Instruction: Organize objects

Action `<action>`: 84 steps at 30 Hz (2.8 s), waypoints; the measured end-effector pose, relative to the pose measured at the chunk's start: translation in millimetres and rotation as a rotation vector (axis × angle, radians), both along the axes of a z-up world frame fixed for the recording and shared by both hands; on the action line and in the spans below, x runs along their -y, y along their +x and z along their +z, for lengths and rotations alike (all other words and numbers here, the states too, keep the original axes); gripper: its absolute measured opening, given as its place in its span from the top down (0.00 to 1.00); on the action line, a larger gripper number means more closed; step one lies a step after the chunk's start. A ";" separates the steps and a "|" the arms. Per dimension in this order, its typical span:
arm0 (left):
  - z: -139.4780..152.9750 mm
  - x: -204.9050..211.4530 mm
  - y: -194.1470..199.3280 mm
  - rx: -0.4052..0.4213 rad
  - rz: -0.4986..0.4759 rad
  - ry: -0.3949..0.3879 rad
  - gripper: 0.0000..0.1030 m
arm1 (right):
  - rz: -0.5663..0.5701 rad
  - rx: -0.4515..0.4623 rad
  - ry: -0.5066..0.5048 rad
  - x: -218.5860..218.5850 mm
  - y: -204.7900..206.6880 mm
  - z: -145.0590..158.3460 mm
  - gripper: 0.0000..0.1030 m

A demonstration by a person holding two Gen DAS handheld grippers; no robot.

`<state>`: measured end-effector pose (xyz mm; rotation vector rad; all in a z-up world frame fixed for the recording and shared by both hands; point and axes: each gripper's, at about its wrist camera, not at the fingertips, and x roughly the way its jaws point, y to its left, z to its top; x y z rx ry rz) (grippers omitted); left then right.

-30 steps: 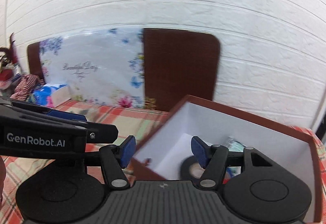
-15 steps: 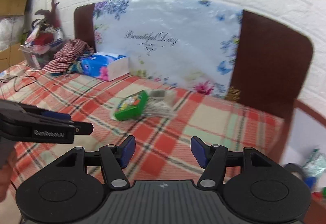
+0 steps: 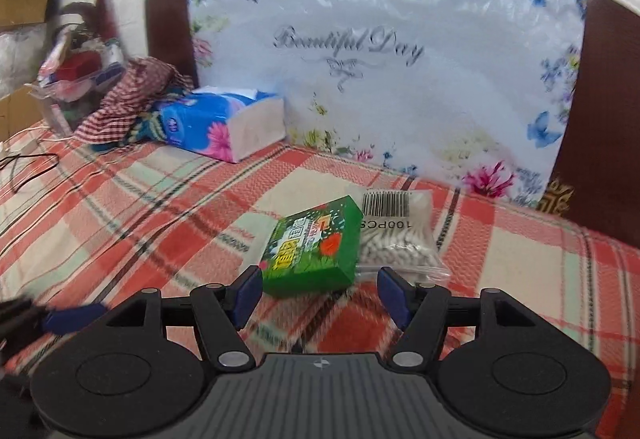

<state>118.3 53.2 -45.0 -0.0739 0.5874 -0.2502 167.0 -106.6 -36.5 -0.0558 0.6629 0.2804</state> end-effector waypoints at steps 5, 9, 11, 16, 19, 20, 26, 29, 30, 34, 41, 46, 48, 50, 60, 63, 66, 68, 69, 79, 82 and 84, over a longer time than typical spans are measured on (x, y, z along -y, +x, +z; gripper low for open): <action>-0.5 -3.5 -0.1 0.000 -0.008 -0.028 0.33 | -0.018 -0.068 0.121 15.5 -6.9 -9.5 0.99; 0.2 -3.2 0.1 0.000 -0.010 -0.028 0.33 | 0.018 -0.045 0.093 34.2 -52.9 -12.1 0.99; 0.4 -0.1 -1.6 0.000 -0.008 -0.011 0.32 | 0.048 -0.032 0.059 35.9 -63.5 -10.2 0.98; 0.1 5.1 -5.1 0.005 -0.006 0.029 0.31 | -0.030 -0.051 0.295 50.9 -33.7 11.3 0.69; -0.5 8.0 -5.5 0.008 -0.004 0.050 0.31 | -0.057 -0.086 0.408 50.8 -5.6 13.7 0.66; -0.7 8.3 -6.0 0.008 -0.003 0.051 0.30 | -0.065 -0.101 0.420 48.7 4.0 12.4 0.66; -1.2 6.7 -5.8 0.006 -0.002 0.034 0.30 | -0.112 -0.219 0.504 40.4 35.4 -3.9 0.74; -1.1 6.2 -5.9 0.005 -0.002 0.028 0.30 | -0.060 -0.191 0.504 43.6 12.1 -0.6 0.77; -1.0 6.1 -6.2 0.005 -0.002 0.027 0.30 | -0.040 -0.185 0.502 49.1 0.2 -0.4 0.77; -0.6 5.5 -6.1 0.005 -0.002 0.026 0.29 | -0.018 -0.179 0.500 83.7 -74.8 -7.2 0.77; 0.1 12.9 -7.6 0.000 -0.006 0.072 0.26 | -0.053 -0.150 0.386 135.6 -216.3 -13.1 0.61; 11.4 23.4 -8.7 -0.065 -0.003 0.109 0.28 | -0.104 -0.043 0.189 133.8 -239.9 -9.2 0.44; 23.7 28.9 -18.7 -0.096 -0.045 0.016 0.29 | -0.092 -0.023 0.139 131.3 -236.7 -11.6 0.44; 38.3 45.3 -29.9 -0.096 -0.117 -0.023 0.29 | -0.071 -0.004 0.121 130.0 -234.8 -14.8 0.42; 28.8 150.4 -57.9 -0.327 -0.455 -0.034 0.44 | -0.060 0.045 0.005 123.3 -230.8 -19.2 0.38; 16.5 164.2 -66.2 -0.309 -0.481 -0.020 0.61 | -0.043 0.047 -0.011 117.6 -221.8 -25.9 0.51; 40.1 162.4 -66.7 -0.301 -0.467 -0.053 0.61 | -0.045 0.090 0.019 120.8 -223.5 -12.9 0.51; 69.9 164.0 -71.2 -0.229 -0.490 -0.075 0.62 | -0.059 0.198 0.024 125.5 -233.7 5.2 0.51; 84.9 168.7 -73.2 -0.187 -0.507 -0.081 0.62 | -0.072 0.255 0.024 130.8 -236.8 15.3 0.51; 137.8 290.7 -54.1 0.064 -0.592 0.007 0.28 | -0.339 0.437 -0.046 218.7 -193.2 54.2 0.43; 118.0 311.8 -47.6 0.050 -0.496 0.137 0.32 | -0.466 0.326 -0.086 246.1 -165.8 37.5 0.38; 106.6 298.1 -50.6 0.005 -0.535 0.077 0.32 | -0.483 0.335 0.032 262.0 -178.3 32.8 0.41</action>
